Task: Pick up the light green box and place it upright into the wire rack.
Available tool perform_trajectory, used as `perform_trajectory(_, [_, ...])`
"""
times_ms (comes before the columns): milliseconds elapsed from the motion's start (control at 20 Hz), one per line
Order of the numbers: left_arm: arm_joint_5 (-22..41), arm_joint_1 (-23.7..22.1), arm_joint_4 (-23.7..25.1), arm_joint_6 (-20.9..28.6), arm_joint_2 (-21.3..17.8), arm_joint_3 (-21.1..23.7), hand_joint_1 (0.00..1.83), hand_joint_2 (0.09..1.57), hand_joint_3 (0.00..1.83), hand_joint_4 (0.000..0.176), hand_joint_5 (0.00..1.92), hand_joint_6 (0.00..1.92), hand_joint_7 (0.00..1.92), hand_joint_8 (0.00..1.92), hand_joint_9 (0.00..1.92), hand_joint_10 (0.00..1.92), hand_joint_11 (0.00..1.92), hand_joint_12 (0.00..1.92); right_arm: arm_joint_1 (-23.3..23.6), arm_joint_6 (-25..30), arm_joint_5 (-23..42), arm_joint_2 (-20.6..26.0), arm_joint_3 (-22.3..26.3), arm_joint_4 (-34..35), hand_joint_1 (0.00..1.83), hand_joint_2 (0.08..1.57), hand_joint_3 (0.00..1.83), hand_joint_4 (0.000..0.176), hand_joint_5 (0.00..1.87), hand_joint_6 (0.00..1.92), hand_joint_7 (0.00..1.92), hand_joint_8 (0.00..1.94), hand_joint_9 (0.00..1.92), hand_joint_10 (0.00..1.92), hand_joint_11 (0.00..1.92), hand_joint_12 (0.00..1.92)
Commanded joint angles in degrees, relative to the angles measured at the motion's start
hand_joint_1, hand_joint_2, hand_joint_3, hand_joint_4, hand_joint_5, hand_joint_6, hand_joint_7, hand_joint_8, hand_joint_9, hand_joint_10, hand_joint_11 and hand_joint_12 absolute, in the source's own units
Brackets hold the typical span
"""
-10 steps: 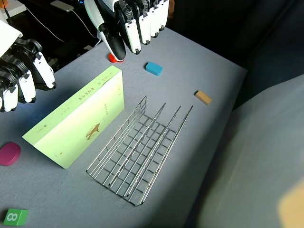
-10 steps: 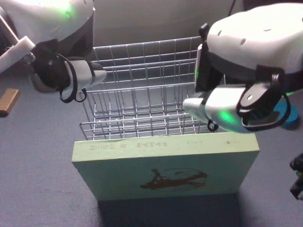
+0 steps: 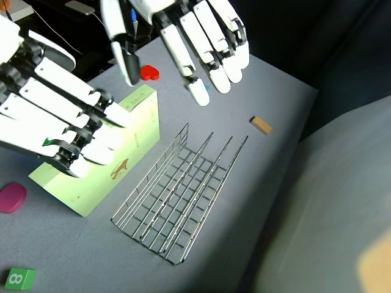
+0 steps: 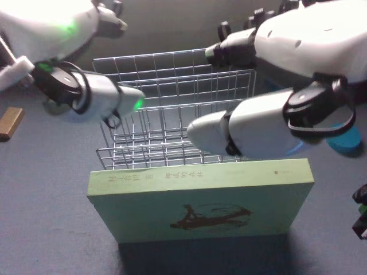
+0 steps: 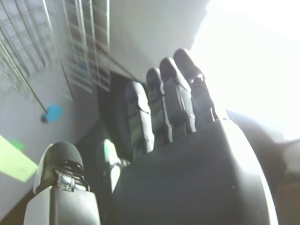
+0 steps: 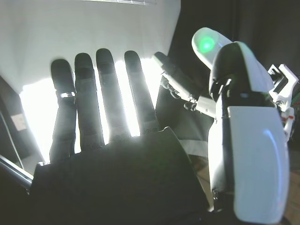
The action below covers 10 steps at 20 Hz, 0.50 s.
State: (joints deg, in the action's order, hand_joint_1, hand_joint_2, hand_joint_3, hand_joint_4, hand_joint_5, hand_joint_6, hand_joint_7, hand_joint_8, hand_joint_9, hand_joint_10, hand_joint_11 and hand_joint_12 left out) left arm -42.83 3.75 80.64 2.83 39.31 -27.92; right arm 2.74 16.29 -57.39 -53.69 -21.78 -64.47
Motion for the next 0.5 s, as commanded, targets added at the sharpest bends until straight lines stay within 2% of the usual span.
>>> perform_trajectory(0, [0.8,-0.3,4.7,-0.2,-0.3,-0.4,0.18,1.14,0.0,0.058,0.39,0.0,0.31,0.0,0.29,0.01,0.0,0.81,0.9,0.3,1.3,-0.1,0.0,-4.3,0.33,1.04,0.0,0.047,0.27,0.0,0.33,0.0,0.33,0.01,0.01,1.08])
perform_trajectory(250, [3.0,1.6,5.8,-0.1,-3.2,-1.6,0.18,1.15,0.0,0.058,0.39,0.0,0.31,0.0,0.29,0.0,0.0,0.81,-0.8,0.8,-0.8,-3.3,-0.6,-4.3,0.54,1.05,0.0,0.042,0.25,0.0,0.32,0.0,0.28,0.0,0.0,1.04])
perform_trajectory(400, [4.0,2.2,5.9,-0.2,-5.0,-2.0,0.18,1.15,0.0,0.058,0.4,0.0,0.31,0.0,0.3,0.01,0.0,0.83,-2.9,1.9,-2.0,-7.7,-2.8,-4.3,0.68,1.02,0.0,0.042,0.25,0.01,0.31,0.0,0.26,0.0,0.0,0.99])
perform_trajectory(450, [4.0,2.2,5.9,-0.2,-5.3,-2.1,0.18,1.16,0.0,0.057,0.4,0.0,0.32,0.0,0.3,0.01,0.0,0.83,-3.3,2.3,-2.2,-8.8,-3.6,-4.3,0.7,1.03,0.0,0.036,0.26,0.01,0.32,0.0,0.26,0.0,0.0,0.99])
